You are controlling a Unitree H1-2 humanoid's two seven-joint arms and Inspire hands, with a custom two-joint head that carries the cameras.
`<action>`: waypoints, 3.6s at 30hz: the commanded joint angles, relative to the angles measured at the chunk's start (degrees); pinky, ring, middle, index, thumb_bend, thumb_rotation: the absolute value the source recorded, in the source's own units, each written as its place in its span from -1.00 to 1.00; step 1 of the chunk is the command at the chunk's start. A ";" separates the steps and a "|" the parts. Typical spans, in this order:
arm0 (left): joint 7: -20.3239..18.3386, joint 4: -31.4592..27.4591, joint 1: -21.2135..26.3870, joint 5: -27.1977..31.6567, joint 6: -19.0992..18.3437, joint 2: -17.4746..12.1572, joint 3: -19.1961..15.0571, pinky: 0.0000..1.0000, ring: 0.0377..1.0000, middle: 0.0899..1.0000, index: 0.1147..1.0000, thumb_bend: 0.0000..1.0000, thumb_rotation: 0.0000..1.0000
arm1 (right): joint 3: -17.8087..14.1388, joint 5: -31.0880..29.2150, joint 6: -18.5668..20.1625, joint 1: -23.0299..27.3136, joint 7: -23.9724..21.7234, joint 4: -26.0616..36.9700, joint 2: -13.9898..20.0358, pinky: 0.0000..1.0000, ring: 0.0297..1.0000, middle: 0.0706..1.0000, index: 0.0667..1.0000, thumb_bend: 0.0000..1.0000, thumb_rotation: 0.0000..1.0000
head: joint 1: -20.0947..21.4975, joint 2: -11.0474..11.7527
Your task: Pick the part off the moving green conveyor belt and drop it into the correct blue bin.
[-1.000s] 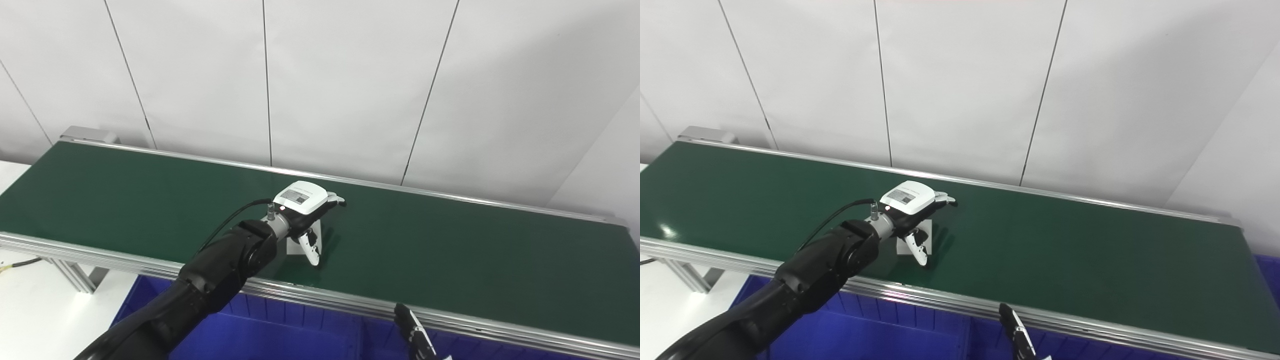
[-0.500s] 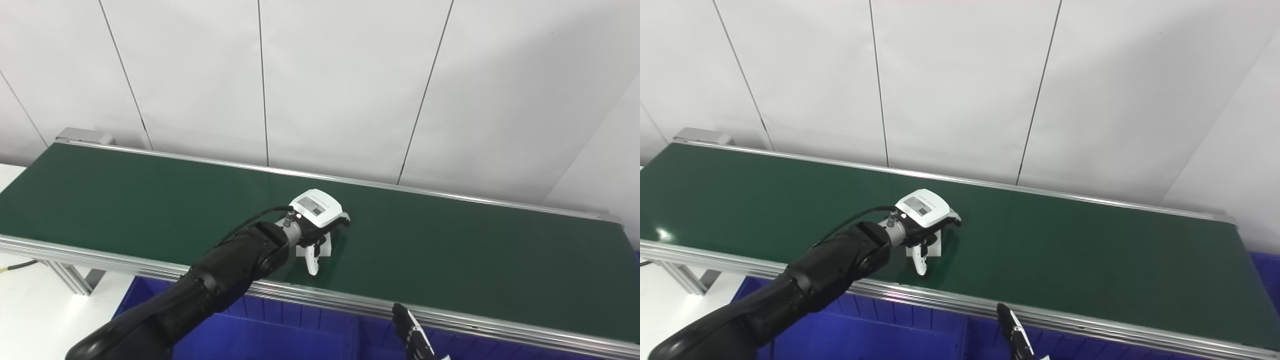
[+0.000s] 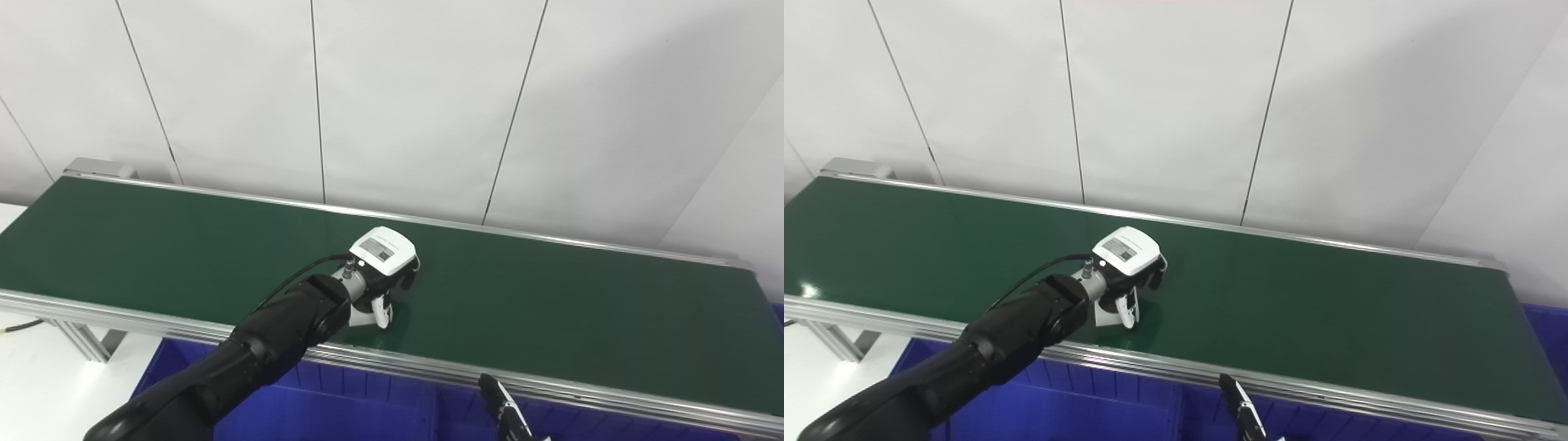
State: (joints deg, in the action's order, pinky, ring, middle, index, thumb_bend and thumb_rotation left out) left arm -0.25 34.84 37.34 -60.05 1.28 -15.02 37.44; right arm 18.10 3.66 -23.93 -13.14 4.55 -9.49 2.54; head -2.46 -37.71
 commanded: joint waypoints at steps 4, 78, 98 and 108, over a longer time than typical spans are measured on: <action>-0.28 -1.34 2.20 -0.15 -1.03 -1.15 -0.75 -0.57 -0.48 -0.29 -0.12 0.04 -1.00 | 0.22 -0.15 -3.00 0.40 -0.47 1.92 -0.40 0.90 0.88 0.83 0.81 0.71 0.81 | -0.07 0.12; -23.86 -71.42 -41.16 21.17 -13.84 -6.72 -29.26 -0.15 -0.07 -0.12 -0.15 0.05 -1.00 | -9.32 -9.04 -2.91 1.24 -13.11 7.71 2.76 0.91 0.86 0.84 0.88 0.66 0.83 | -25.35 -11.63; -2.80 -51.27 -46.89 -1.68 2.53 -6.49 -22.80 -0.16 -0.10 -0.11 -0.16 0.05 -1.00 | -10.16 -8.51 -2.92 1.40 -13.61 7.35 1.67 0.90 0.87 0.83 0.87 0.72 0.81 | -24.15 -10.90; 6.70 -42.32 -44.40 -4.21 4.02 -6.71 -21.52 -0.14 -0.09 -0.14 -0.14 0.05 -1.00 | -10.42 -7.69 -2.90 1.33 -13.95 7.33 0.72 0.90 0.85 0.83 0.88 0.62 0.82 | -22.88 -10.11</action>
State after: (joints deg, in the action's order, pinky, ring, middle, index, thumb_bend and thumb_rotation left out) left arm 3.31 -6.68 -8.13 -63.52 4.40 -21.10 16.21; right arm 7.99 -4.27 -23.95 -12.26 -9.06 -3.70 3.82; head -25.40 -47.73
